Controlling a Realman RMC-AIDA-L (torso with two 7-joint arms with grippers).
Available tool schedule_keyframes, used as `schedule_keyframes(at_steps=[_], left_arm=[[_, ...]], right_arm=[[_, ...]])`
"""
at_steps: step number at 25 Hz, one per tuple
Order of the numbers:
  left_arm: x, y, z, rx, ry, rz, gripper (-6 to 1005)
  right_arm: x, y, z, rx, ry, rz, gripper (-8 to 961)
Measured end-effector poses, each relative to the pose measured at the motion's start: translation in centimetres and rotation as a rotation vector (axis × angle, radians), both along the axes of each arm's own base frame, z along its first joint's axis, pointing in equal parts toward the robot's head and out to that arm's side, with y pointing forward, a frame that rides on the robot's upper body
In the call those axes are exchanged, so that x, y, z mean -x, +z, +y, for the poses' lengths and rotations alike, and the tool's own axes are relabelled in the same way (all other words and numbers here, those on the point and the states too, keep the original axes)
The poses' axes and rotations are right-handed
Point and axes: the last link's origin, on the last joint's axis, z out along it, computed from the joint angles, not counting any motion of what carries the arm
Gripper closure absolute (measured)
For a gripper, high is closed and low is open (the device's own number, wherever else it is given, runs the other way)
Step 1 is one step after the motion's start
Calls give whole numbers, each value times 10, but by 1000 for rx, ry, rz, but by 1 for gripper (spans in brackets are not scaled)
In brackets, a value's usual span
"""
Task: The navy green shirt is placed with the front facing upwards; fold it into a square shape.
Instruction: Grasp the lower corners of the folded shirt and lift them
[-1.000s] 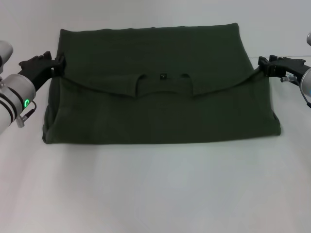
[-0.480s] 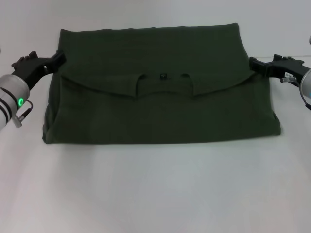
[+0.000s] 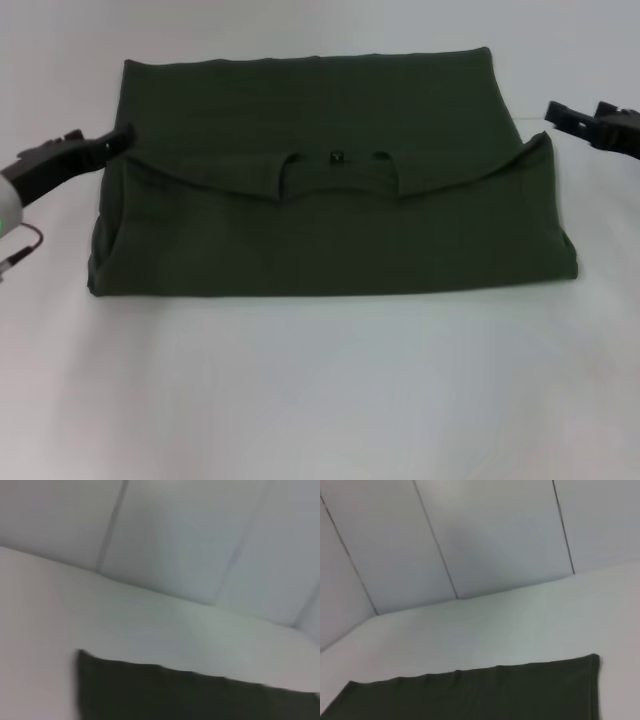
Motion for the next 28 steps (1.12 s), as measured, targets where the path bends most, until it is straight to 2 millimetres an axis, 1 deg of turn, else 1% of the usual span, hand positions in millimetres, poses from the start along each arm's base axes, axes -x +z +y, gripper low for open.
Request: schedule_keyframes(at_steps=[3,4,5,6,7,9,11,12,17,23,28], left_arm=[[-3,11,-15,49,-61,-60,163],[-4,14,-20,70,-80,-71,165],[-4,14,-20,70,-80,-71,167],[-6,16,-26,106,-114,-75,168],[-7,16,-33,155,-149,-55,170],[-6,14,-41,222,-175,-2,170],[-2,13,-48,314,-194,81,170],[-2,13,-48,314,-194,81,170],[10,11,-51,389,-172,196,169],[23,5,-51,404,-113,251,168],[31,5,-53,407,-79,274,168]], right_arm=[[-4,5,-10,13,16,22,31],[-4,5,-15,26,30,34,32],[-4,6,-19,38,44,40,33],[-3,5,-23,55,64,48,34],[-3,5,-28,73,83,55,35],[-2,5,-38,106,117,74,36],[-2,6,-47,133,139,106,38],[-3,6,-51,144,146,121,38],[-3,7,-61,167,164,156,38],[-1,2,-64,176,173,174,39],[3,-1,-64,187,187,181,39]])
